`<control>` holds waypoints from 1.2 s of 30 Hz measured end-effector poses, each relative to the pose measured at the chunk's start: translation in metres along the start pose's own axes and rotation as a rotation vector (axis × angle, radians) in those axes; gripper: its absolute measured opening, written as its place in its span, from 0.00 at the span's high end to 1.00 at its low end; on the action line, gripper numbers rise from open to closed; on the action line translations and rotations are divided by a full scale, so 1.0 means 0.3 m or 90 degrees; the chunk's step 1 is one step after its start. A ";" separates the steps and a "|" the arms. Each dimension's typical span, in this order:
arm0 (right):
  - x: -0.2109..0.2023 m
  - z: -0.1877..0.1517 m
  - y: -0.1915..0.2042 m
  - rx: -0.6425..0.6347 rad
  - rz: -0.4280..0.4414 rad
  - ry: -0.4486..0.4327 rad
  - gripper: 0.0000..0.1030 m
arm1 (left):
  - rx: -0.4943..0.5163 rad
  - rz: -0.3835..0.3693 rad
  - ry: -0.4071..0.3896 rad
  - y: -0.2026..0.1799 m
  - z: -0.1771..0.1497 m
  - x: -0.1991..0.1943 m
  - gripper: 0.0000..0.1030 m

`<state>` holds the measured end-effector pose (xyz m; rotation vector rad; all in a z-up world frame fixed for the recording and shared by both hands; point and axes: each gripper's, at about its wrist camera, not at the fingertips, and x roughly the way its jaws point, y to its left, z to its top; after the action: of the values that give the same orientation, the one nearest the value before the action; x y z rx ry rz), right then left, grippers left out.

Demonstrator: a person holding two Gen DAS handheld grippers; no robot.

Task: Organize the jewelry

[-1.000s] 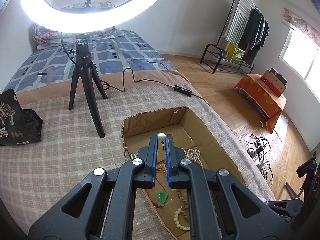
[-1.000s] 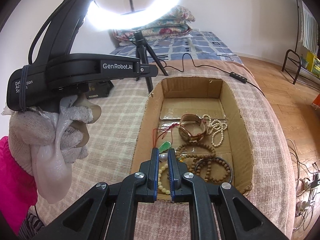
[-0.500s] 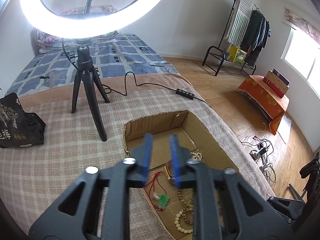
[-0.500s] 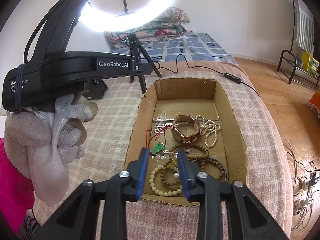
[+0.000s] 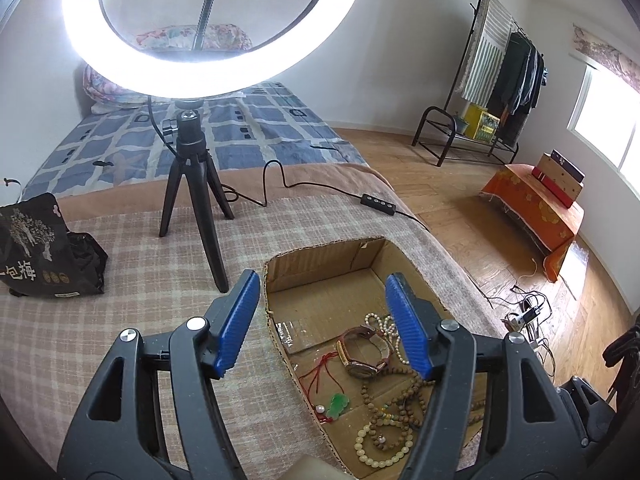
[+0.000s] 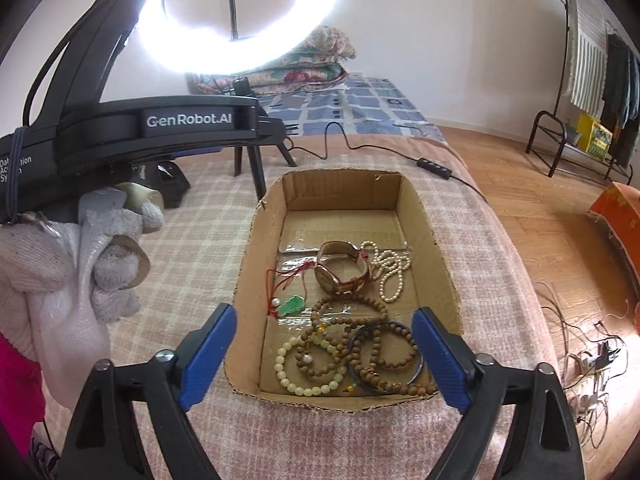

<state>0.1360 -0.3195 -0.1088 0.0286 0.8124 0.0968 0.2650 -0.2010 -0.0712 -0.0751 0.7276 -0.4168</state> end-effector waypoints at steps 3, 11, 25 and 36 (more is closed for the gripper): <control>-0.009 0.003 0.007 -0.007 -0.015 -0.004 0.08 | 0.007 0.006 -0.007 -0.002 0.000 -0.017 0.28; -0.076 0.010 0.029 -0.015 -0.042 -0.031 0.04 | 0.033 0.026 -0.028 -0.001 0.003 -0.111 0.28; -0.218 0.011 0.052 -0.006 -0.082 -0.073 0.00 | 0.050 0.063 -0.081 0.076 -0.036 -0.399 0.27; -0.316 -0.005 0.020 0.022 -0.115 -0.106 0.00 | 0.074 0.041 -0.098 0.033 -0.151 -0.598 0.12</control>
<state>0.0694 -0.3227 -0.0409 -0.0042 0.6465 -0.0886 0.1185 -0.1177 0.0058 0.0249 0.5511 -0.3864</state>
